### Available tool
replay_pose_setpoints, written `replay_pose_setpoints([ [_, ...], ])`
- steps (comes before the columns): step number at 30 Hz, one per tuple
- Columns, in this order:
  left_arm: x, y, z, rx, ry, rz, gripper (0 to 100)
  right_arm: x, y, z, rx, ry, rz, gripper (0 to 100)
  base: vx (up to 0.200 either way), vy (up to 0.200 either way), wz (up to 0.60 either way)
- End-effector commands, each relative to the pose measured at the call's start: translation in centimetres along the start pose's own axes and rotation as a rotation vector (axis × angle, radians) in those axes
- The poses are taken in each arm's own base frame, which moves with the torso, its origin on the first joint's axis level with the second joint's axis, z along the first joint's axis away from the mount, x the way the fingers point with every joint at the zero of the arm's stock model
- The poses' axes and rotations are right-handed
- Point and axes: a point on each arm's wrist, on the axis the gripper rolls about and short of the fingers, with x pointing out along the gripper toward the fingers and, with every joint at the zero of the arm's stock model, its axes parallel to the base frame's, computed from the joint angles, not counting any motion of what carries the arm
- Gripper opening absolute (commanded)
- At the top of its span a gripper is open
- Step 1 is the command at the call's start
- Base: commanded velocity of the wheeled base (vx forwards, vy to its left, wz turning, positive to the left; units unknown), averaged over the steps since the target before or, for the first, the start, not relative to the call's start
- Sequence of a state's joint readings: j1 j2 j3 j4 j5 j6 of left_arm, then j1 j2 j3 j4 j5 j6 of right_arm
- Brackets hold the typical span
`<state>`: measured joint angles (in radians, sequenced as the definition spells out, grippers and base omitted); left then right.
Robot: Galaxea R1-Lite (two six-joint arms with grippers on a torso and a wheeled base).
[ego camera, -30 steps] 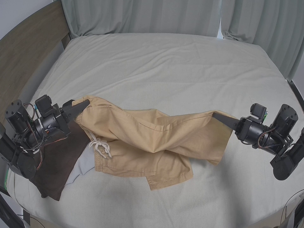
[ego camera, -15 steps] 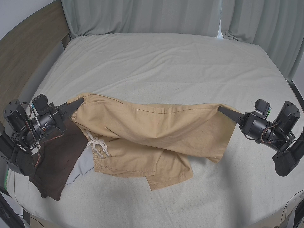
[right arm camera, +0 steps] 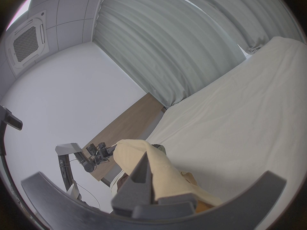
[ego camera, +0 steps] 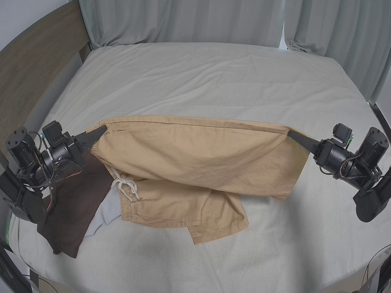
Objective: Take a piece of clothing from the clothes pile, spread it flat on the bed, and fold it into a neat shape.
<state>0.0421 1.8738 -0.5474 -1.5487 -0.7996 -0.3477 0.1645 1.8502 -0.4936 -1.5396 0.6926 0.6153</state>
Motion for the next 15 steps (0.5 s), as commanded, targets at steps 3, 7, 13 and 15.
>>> replay_pose_setpoints([
  [3,0.08,0.41,-0.37,-0.010,0.007,0.008,0,-0.09,-0.20,0.20,-0.004,-0.007,-0.006,0,0.000,0.000,0.00],
  [7,0.07,0.45,-0.33,-0.012,0.005,0.011,0,-0.30,-0.46,0.45,-0.008,-0.015,-0.016,0,0.000,0.000,0.00],
  [13,0.02,0.64,-0.20,-0.009,0.001,0.016,0,-0.41,-0.62,0.67,-0.012,-0.022,-0.022,0,0.000,0.000,0.00],
  [15,0.02,0.64,-0.20,-0.009,0.001,0.016,0,-0.41,-0.62,0.67,-0.014,-0.022,-0.022,0,0.000,0.000,0.00],
])
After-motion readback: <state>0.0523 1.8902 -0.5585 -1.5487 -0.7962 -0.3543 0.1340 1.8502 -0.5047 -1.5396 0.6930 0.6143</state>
